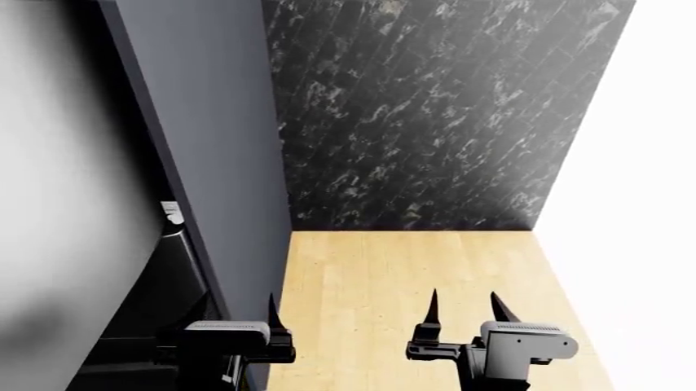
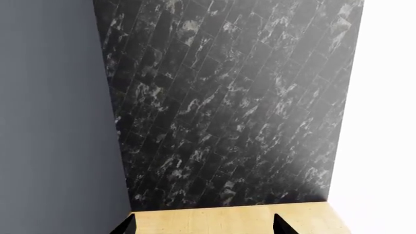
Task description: Close the fridge doors
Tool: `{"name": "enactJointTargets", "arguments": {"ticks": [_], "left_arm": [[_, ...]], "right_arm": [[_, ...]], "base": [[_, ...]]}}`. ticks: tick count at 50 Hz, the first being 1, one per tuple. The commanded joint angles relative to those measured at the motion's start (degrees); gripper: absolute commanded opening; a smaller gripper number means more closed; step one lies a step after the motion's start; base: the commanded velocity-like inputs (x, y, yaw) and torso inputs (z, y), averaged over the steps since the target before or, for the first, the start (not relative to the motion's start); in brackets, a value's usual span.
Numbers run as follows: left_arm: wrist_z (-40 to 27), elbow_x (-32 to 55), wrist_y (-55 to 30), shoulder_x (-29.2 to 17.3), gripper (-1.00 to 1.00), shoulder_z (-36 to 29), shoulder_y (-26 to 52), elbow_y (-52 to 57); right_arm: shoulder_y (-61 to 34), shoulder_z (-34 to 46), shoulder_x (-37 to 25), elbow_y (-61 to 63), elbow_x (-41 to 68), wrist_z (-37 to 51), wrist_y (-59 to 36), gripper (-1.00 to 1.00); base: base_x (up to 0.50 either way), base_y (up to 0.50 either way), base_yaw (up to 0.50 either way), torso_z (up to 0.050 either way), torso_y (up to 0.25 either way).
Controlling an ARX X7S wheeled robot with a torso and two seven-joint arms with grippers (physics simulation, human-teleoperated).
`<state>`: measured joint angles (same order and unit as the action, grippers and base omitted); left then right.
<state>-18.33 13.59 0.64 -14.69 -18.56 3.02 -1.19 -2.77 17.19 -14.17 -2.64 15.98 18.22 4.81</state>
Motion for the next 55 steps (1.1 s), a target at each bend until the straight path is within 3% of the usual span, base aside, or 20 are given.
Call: {"name": "enactJointTargets", "arguments": {"ticks": [1, 8, 12, 24, 30, 40, 55], "left_arm": [[-0.2, 0.2, 0.1, -0.1, 1.0, -0.3, 0.1, 0.0], [-1.3, -0.5, 0.4, -0.3, 1.0, -0.1, -0.4, 0.9], [-6.1, -3.3, -0.8, -0.9, 1.0, 1.4, -1.2, 5.5], [-15.4, -4.1, -19.1, -1.6, 1.0, 5.7, 4.7, 28.3], [-17.6, 0.6, -21.9, 0.2, 1.0, 10.7, 7.4, 30.0], [-27.8, 0.5, -36.5, 1.2, 1.0, 17.6, 13.5, 32.2], [-28.1, 5.9, -35.5, 2.5, 1.0, 26.7, 14.7, 28.8]], "right_arm": [[0.0, 0.3, -0.3, 0.1, 0.2, 0.2, 0.0, 1.0], [-0.2, 0.3, -0.3, -0.1, 0.4, 0.3, -0.1, 1.0], [-0.3, 0.4, -0.3, -0.1, 0.4, 0.6, -0.4, 1.0], [0.0, 0.5, -0.4, 1.1, 0.3, 2.1, -1.6, 1.0], [0.2, 0.5, -0.6, 1.4, 0.5, 2.2, -1.4, 1.0], [0.1, 0.6, -0.7, 1.2, 0.7, 2.3, -1.2, 1.0], [0.0, 0.8, -0.9, 0.9, 1.2, 2.2, -0.9, 1.0]], "base": [[0.0, 0.0, 0.0, 0.0, 0.0], [0.0, 0.0, 0.0, 0.0, 0.0], [0.0, 0.0, 0.0, 0.0, 0.0], [0.0, 0.0, 0.0, 0.0, 0.0], [0.0, 0.0, 0.0, 0.0, 0.0], [0.0, 0.0, 0.0, 0.0, 0.0], [0.0, 0.0, 0.0, 0.0, 0.0]]}}
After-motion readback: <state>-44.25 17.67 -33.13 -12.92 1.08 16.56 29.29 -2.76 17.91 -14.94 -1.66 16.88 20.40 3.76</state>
